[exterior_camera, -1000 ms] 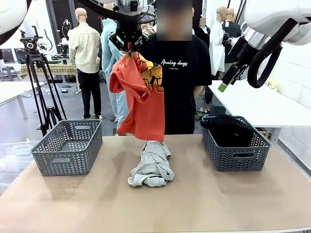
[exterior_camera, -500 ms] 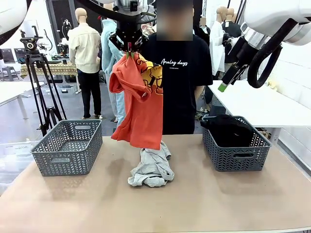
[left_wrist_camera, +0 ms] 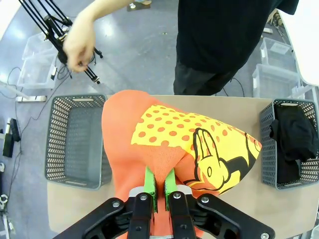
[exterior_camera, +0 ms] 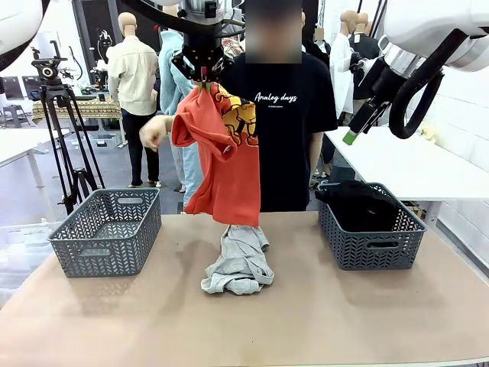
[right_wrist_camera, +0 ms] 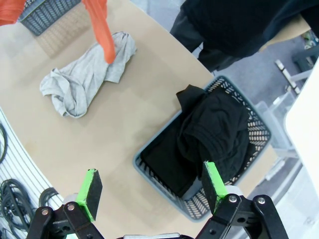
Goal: Sort the tops and bottoms.
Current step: Sort the clothes according to human instructions.
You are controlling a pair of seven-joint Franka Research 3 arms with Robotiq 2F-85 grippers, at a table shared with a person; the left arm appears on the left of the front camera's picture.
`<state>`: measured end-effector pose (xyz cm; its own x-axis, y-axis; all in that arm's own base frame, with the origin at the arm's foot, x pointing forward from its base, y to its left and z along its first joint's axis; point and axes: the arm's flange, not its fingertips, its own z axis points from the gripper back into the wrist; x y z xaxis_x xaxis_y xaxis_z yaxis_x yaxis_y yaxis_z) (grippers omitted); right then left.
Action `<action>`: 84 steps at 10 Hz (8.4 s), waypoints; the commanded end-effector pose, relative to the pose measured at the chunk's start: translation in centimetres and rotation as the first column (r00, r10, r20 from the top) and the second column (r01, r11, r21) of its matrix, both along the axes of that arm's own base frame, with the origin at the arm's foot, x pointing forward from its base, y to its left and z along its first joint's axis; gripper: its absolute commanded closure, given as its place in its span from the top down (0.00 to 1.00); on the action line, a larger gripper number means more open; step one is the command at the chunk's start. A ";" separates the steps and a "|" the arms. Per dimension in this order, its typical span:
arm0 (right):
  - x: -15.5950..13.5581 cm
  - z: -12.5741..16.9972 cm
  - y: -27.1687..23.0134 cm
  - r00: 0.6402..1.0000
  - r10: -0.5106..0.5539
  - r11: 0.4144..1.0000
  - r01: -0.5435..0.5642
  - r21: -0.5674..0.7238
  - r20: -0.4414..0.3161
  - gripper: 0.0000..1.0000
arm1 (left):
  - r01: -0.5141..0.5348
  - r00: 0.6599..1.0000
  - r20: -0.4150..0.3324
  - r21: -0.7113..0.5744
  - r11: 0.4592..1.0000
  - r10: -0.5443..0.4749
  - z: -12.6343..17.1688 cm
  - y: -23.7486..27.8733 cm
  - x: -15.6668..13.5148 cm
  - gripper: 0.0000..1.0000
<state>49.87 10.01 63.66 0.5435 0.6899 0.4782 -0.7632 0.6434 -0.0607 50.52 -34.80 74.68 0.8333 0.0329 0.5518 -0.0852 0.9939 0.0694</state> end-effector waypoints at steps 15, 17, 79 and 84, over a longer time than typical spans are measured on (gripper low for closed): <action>0.1 0.0 0.1 1.000 0.002 1.000 -0.002 -0.003 -0.003 1.00 | -0.017 0.999 0.040 0.016 1.000 0.016 1.7 1.7 0.4 0.00; 0.1 0.0 0.1 1.000 0.002 1.000 -0.002 -0.003 -0.003 1.00 | -0.078 0.993 0.089 0.052 0.996 0.073 6.9 6.8 -0.7 0.00; 0.1 0.0 0.1 1.000 0.002 1.000 -0.002 -0.003 -0.003 1.00 | 0.011 0.857 -0.504 -0.195 0.981 -0.109 -29.8 30.3 12.6 0.53; 0.1 0.0 0.1 1.000 0.002 1.000 -0.002 -0.003 -0.003 1.00 | 0.002 0.865 -0.493 -0.179 0.984 -0.091 -29.6 30.4 12.3 1.00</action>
